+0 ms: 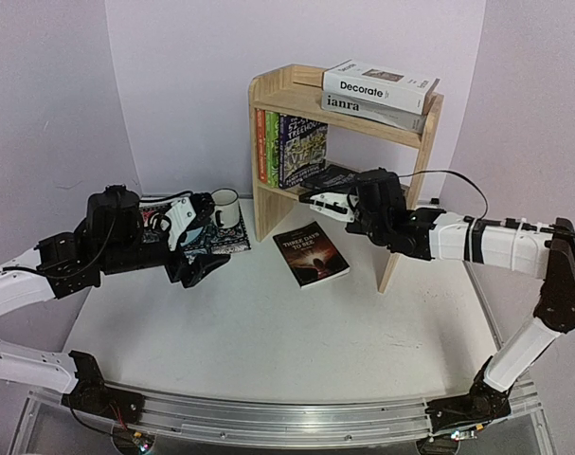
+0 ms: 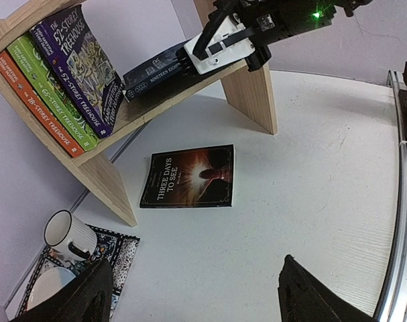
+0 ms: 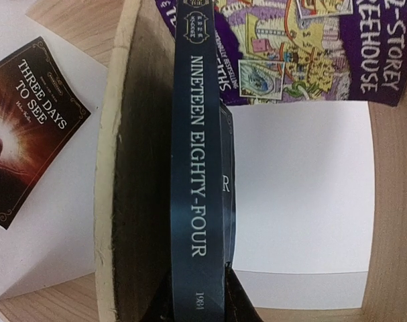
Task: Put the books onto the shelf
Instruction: Place the book on the shelf.
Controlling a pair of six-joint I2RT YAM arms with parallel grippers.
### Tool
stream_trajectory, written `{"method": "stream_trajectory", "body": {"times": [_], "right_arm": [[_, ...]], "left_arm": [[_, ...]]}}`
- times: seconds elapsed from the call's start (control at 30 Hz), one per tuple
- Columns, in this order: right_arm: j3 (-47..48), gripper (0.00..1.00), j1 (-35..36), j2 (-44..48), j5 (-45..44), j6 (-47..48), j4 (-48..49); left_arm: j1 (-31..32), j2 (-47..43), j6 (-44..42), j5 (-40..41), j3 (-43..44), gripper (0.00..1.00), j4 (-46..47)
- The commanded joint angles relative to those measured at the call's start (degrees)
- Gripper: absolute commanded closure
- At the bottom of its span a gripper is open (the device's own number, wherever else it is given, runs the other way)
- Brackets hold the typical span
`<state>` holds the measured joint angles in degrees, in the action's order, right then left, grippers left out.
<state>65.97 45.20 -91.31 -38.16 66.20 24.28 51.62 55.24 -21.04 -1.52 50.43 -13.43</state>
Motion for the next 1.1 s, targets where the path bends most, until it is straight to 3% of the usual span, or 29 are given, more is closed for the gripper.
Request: {"method": "stream_trajectory", "body": {"times": [0.0, 0.13, 0.3, 0.4, 0.73, 0.87, 1.07], "right_arm": [[4.8, 0.97, -2.4, 0.2, -0.9, -5.3, -0.5], [5.8, 0.94, -3.4, -0.9, -1.5, -5.8, -2.0], [4.7, 0.61, -3.5, 1.0, 0.3, -6.3, -3.8], [4.5, 0.51, -3.4, 2.3, 1.9, -7.5, -5.9], [7.2, 0.31, -3.4, 6.8, 12.5, -13.9, -19.1], [9.1, 0.33, -3.4, 6.7, 14.5, -15.8, -22.3], [12.1, 0.57, -3.4, 4.6, 13.9, -18.4, -22.9]], "left_arm": [[-0.3, 0.5, -0.2, -0.8, 0.1, 0.14, 2.4], [-0.3, 1.0, -0.2, -0.8, -0.2, 0.14, 2.6], [-0.3, 0.7, -0.1, -0.8, -0.6, 0.14, 2.6], [-0.3, 0.5, -0.1, -1.0, -0.6, 0.14, 2.6], [-0.3, 2.4, -0.1, -1.4, 0.2, 0.14, 2.8], [-0.3, 2.9, -0.1, -1.8, 0.3, 0.14, 2.8], [-0.3, 3.4, 0.1, -1.9, 0.4, 0.13, 3.2]]}}
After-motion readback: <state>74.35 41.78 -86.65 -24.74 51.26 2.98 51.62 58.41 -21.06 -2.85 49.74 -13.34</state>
